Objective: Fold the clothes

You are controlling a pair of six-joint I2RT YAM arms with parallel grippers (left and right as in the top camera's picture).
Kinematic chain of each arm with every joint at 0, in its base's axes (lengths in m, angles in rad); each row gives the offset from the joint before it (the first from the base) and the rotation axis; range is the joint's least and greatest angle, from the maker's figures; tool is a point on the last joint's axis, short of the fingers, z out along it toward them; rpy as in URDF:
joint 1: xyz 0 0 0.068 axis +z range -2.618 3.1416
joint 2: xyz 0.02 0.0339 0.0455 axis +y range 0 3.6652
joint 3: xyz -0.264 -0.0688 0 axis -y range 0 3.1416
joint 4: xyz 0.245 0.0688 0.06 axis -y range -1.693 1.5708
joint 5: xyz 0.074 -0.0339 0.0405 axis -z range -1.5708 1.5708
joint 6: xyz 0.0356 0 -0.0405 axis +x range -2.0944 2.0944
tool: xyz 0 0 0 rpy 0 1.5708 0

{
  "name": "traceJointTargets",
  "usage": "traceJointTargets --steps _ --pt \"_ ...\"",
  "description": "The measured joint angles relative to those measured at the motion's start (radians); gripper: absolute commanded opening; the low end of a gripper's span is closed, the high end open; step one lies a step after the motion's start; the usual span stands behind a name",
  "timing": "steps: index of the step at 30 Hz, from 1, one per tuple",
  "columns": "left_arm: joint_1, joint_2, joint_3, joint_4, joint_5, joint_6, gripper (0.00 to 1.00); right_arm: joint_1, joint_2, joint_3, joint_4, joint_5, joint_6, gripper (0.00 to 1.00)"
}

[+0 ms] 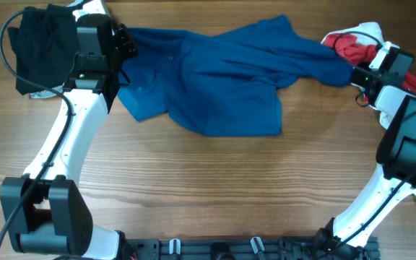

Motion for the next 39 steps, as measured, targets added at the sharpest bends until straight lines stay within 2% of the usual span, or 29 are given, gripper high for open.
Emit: traceJointTargets --steps 9,14,15,19,22,27,31,39 --pt "0.000 0.000 0.000 -0.024 0.008 0.000 0.04 -0.082 0.018 0.230 -0.287 0.260 0.124 0.11" --pt "0.000 0.000 0.000 -0.025 0.011 0.000 0.04 -0.164 0.018 0.352 -0.400 0.311 0.168 0.11" --pt "0.000 0.000 0.000 -0.025 0.011 0.000 0.04 -0.168 0.018 0.358 -0.398 0.288 0.155 0.15" --pt "0.000 0.000 0.000 -0.025 0.011 0.000 0.04 -0.154 0.018 0.367 -0.385 -0.024 -0.043 0.08" --pt "0.000 0.000 0.000 -0.025 0.011 0.000 0.04 -0.095 0.018 0.370 -0.444 -0.205 -0.188 0.08" --pt "0.000 0.000 0.000 -0.025 0.011 0.000 0.04 0.044 0.029 0.370 -0.460 -0.190 -0.299 0.06" --pt "0.000 0.000 0.000 -0.025 0.011 0.000 0.04 0.092 0.108 0.372 -0.399 -0.131 -0.288 0.04" --pt "0.000 0.000 0.000 -0.025 0.014 0.000 0.04 0.062 0.170 0.376 -0.301 -0.005 -0.125 0.07"
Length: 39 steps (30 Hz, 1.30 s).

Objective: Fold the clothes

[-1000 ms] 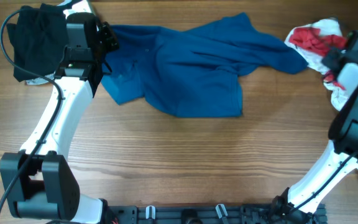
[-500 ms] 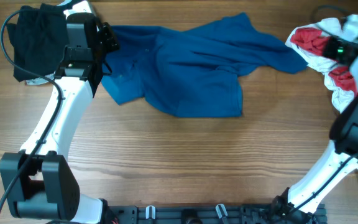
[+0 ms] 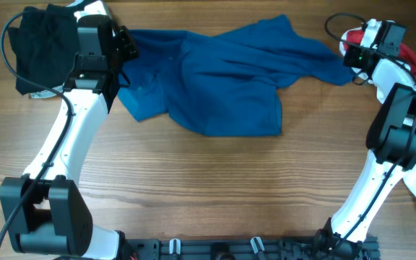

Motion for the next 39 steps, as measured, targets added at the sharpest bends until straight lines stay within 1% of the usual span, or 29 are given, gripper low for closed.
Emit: traceJointTargets --steps 3,4,8,9,11,13,16,19,21,24,27,31,34,35,36,37,38,39 --pt "-0.003 0.000 0.000 0.000 0.000 0.000 0.04 -0.017 0.009 0.001 0.042 0.071 0.072 0.08" --pt "-0.007 0.000 0.000 0.000 0.000 0.000 0.04 -0.038 0.009 0.003 0.043 0.092 0.116 0.10" --pt "-0.023 0.000 0.000 0.000 0.000 0.000 0.04 -0.131 0.011 0.048 -0.007 0.098 0.240 0.13" --pt "-0.024 0.000 0.000 0.000 0.000 0.000 0.04 -0.153 0.011 0.064 -0.021 0.093 0.253 0.18" --pt "-0.024 0.000 0.000 0.000 0.000 0.000 0.04 -0.209 0.011 0.117 -0.079 0.049 0.259 0.34" --pt "-0.024 0.000 0.000 0.000 0.000 0.000 0.04 -0.243 0.011 0.159 -0.131 -0.005 0.221 0.44" --pt "-0.024 0.000 0.000 0.001 0.000 0.000 0.04 -0.244 0.003 0.181 -0.192 -0.079 0.131 0.53" --pt "-0.024 0.000 0.000 0.018 -0.018 0.004 0.04 -0.192 -0.030 0.181 -0.292 -0.166 -0.006 0.54" --pt "-0.024 0.000 0.000 0.046 -0.039 0.010 0.04 -0.127 -0.082 0.186 -0.381 -0.195 -0.066 0.55" --pt "-0.024 -0.002 0.000 0.130 -0.053 0.041 0.04 -0.070 -0.119 0.187 -0.513 -0.217 -0.137 0.56" --pt "-0.024 -0.002 0.000 0.210 -0.056 0.064 0.04 -0.045 -0.121 0.182 -0.626 -0.223 -0.202 0.56" --pt "-0.020 0.005 0.000 0.315 -0.057 0.076 0.04 -0.041 -0.121 0.145 -0.653 -0.202 -0.249 0.59" --pt "-0.013 0.046 0.000 0.454 -0.057 0.080 0.04 -0.041 -0.121 0.105 -0.665 -0.196 -0.290 0.61" --pt "-0.012 0.064 0.000 0.490 -0.057 0.082 0.16 -0.039 -0.121 0.094 -0.666 -0.196 -0.303 0.62" --pt "-0.012 0.095 0.001 0.542 -0.056 0.082 0.34 -0.037 -0.121 0.081 -0.664 -0.196 -0.312 0.64" --pt "-0.012 0.128 0.002 0.578 -0.057 0.082 0.61 -0.032 -0.121 0.067 -0.657 -0.196 -0.319 0.64" --pt "-0.013 0.156 0.002 0.591 -0.053 0.088 0.80 -0.026 -0.121 0.053 -0.642 -0.197 -0.325 0.64" --pt "-0.013 0.173 0.002 0.572 -0.047 0.085 0.99 -0.020 -0.121 0.041 -0.621 -0.197 -0.328 0.65"
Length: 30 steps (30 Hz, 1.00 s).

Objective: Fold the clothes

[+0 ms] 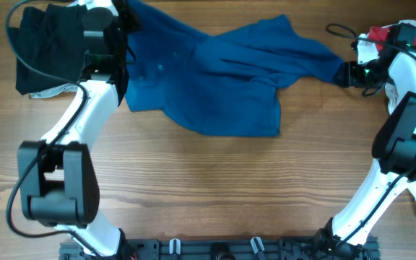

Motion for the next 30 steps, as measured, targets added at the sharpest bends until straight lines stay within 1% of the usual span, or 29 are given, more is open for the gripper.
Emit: traceJointTargets --steps 2,3,7,8,11,13,14,15,17,20,24,28,30 --pt "0.000 0.015 0.002 -0.102 0.039 -0.012 1.00 0.013 0.000 -0.015 0.042 0.000 0.000 0.65" --pt "0.000 0.015 0.003 -0.183 0.080 -0.024 1.00 0.020 0.000 -0.020 0.059 0.000 0.001 0.65" --pt "-0.023 0.015 0.006 -0.414 0.260 -0.050 1.00 0.033 0.000 -0.024 0.103 0.000 0.021 0.66" --pt "-0.034 0.015 0.005 -0.451 0.291 -0.058 1.00 0.034 0.000 -0.024 0.108 0.000 0.027 0.66" --pt "-0.111 0.015 0.008 -0.652 0.380 -0.126 1.00 0.034 0.000 -0.024 0.111 0.001 0.040 0.67" --pt "-0.161 0.015 0.007 -0.727 0.407 -0.160 1.00 0.034 0.000 -0.024 0.112 0.000 0.048 0.67" --pt "-0.181 0.015 0.007 -0.738 0.412 -0.170 1.00 0.034 0.000 -0.024 0.115 0.001 0.056 0.66" --pt "-0.233 0.015 0.007 -0.773 0.430 -0.197 1.00 0.034 0.000 -0.024 0.117 0.005 0.068 0.66" --pt "-0.287 0.022 0.007 -0.788 0.443 -0.253 1.00 0.034 0.000 -0.023 0.123 0.010 0.084 0.66" --pt "-0.340 0.061 0.007 -0.790 0.476 -0.372 1.00 0.034 0.000 -0.024 0.122 0.014 0.104 0.66" --pt "-0.357 0.117 0.007 -0.790 0.581 -0.529 1.00 0.034 0.000 -0.023 0.122 0.019 0.115 0.67" --pt "-0.352 0.120 0.007 -0.789 0.642 -0.604 1.00 0.034 0.000 -0.024 0.115 0.019 0.116 0.67" --pt "-0.352 0.120 0.007 -0.789 0.674 -0.622 1.00 0.034 0.000 -0.024 0.112 0.019 0.116 0.67"
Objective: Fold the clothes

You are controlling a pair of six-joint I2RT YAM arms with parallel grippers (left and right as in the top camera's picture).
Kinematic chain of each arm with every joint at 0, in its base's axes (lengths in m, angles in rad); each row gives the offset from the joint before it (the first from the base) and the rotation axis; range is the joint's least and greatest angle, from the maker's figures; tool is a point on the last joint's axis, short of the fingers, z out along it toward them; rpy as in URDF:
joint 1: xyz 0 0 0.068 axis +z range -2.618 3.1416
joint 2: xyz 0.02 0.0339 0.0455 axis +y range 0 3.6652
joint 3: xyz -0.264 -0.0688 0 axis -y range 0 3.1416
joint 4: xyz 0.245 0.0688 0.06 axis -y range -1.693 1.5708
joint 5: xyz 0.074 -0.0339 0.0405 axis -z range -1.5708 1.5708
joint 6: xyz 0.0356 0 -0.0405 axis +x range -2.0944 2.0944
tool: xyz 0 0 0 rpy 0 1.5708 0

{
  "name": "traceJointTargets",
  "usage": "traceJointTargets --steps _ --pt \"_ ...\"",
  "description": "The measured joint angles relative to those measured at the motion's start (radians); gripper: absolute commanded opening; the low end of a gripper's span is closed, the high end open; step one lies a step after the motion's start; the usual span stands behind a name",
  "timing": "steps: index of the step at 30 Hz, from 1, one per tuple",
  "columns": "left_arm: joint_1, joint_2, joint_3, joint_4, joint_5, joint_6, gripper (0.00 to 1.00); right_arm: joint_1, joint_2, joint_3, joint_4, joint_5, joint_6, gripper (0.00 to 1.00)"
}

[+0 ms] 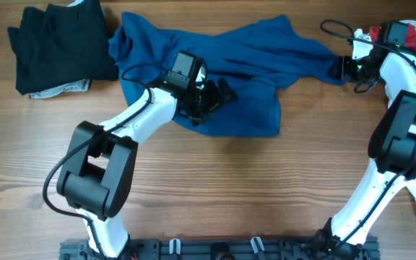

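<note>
The blue shirt (230,68) lies crumpled across the far middle of the table, its left part bunched up near the black pile. My left gripper (222,92) rests over the shirt's middle, its fingers spread and holding nothing. At the right, my right gripper (337,68) sits at the tip of the shirt's long sleeve (316,61) and appears shut on it. No wrist view is given, so the fingers show only small from above.
A pile of folded black clothes (56,43) lies at the far left corner. A red garment (414,35) is at the far right behind the right arm. A white cloth lies at the right edge. The bare wooden table (215,188) takes up the near half.
My left gripper has let go of the shirt's left edge at the far left and now stands open over the shirt's middle. That edge lies bunched. The right gripper moved slightly left along the sleeve tip.
My left gripper stood at the shirt's left edge beside the black pile through two moments, then had that edge drawn toward the far side. Meanwhile my right gripper shifted around the sleeve tip. Now the left is over the shirt's middle and the right is on the sleeve.
</note>
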Motion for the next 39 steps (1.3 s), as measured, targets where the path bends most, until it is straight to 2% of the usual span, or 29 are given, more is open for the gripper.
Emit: traceJointTargets --steps 5,7,10,15,23,26,31,33,35,37,38,39 --pt "0.000 0.000 0.001 -0.109 0.125 -0.035 1.00 0.000 0.000 0.000 -0.045 0.000 0.022 0.67" --pt "0.000 0.000 0.000 -0.175 0.144 -0.042 1.00 0.000 0.000 0.000 -0.075 0.000 0.026 0.70" --pt "0.000 0.000 0.000 -0.187 0.145 -0.045 1.00 0.000 0.000 0.000 -0.080 0.006 0.030 0.70" --pt "-0.014 0.000 0.000 -0.237 0.024 -0.045 1.00 0.000 0.000 0.000 -0.072 0.011 0.030 0.71" --pt "-0.135 0.012 0.000 -0.205 -0.202 -0.062 0.99 0.000 0.000 0.000 -0.037 0.015 0.037 0.70" --pt "-0.169 0.025 0.002 -0.174 -0.245 -0.082 0.87 0.000 0.000 0.000 -0.035 0.015 0.049 0.71" --pt "-0.171 0.029 0.002 -0.177 -0.295 -0.119 0.88 0.000 0.000 0.000 -0.035 0.015 0.067 0.71" --pt "-0.174 0.029 0.002 -0.174 -0.317 -0.159 0.84 0.000 0.000 0.000 -0.035 0.015 0.072 0.70" --pt "-0.175 0.030 0.002 -0.170 -0.338 -0.199 0.66 0.000 0.000 0.000 -0.035 0.015 0.075 0.70" --pt "-0.175 0.036 0.003 -0.162 -0.351 -0.223 0.50 0.000 0.000 0.000 -0.035 0.015 0.079 0.70" --pt "-0.175 0.042 0.003 -0.154 -0.362 -0.230 0.47 0.000 0.000 0.000 -0.035 0.015 0.079 0.70" --pt "-0.174 0.046 0.002 -0.140 -0.376 -0.237 0.37 0.000 0.000 0.000 -0.035 0.016 0.079 0.71"
